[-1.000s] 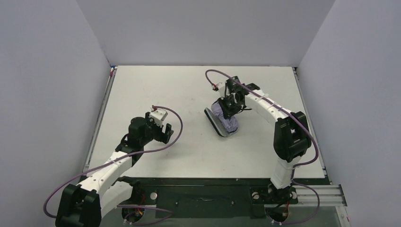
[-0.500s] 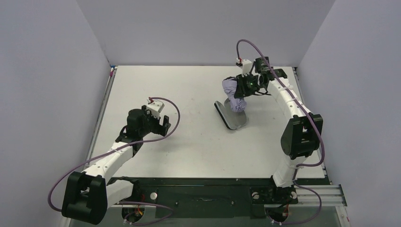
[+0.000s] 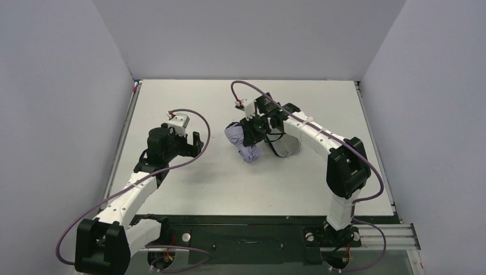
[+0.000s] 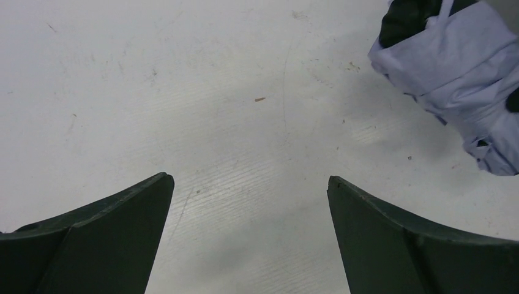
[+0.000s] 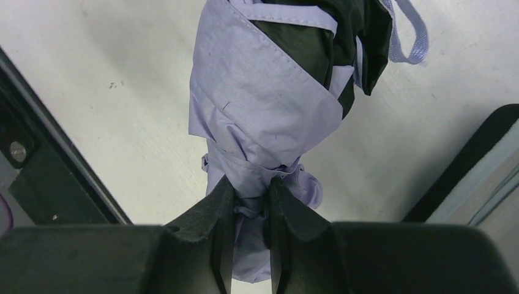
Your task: Open the umbrella
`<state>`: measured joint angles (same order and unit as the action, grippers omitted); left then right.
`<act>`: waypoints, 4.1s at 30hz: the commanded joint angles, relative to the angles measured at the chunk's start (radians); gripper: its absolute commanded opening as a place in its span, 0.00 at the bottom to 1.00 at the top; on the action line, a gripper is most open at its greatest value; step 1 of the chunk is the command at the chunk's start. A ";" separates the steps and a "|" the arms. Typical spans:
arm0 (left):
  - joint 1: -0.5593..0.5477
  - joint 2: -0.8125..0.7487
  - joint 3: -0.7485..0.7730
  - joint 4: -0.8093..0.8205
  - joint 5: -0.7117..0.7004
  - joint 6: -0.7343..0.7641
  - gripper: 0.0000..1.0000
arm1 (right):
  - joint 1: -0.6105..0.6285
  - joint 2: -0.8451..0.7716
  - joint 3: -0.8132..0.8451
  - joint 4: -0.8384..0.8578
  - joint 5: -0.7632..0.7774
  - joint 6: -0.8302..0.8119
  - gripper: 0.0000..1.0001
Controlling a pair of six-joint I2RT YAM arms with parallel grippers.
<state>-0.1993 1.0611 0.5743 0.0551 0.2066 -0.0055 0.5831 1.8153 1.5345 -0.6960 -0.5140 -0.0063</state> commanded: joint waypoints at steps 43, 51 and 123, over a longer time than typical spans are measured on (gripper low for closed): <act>0.016 0.062 0.028 0.122 0.506 -0.393 0.59 | 0.019 -0.399 -0.446 0.345 0.051 -0.715 0.00; 0.015 0.043 0.061 0.196 0.613 -0.515 0.57 | 0.105 -0.608 -0.632 0.510 0.105 -0.802 0.00; 0.089 -0.046 0.191 -0.172 0.527 0.049 0.35 | 0.135 -0.654 -0.703 0.095 0.136 -0.922 0.00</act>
<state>-0.1200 1.0824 0.8207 -0.0219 0.7540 -0.1711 0.7258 1.1141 0.7910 -0.5022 -0.3420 -0.8471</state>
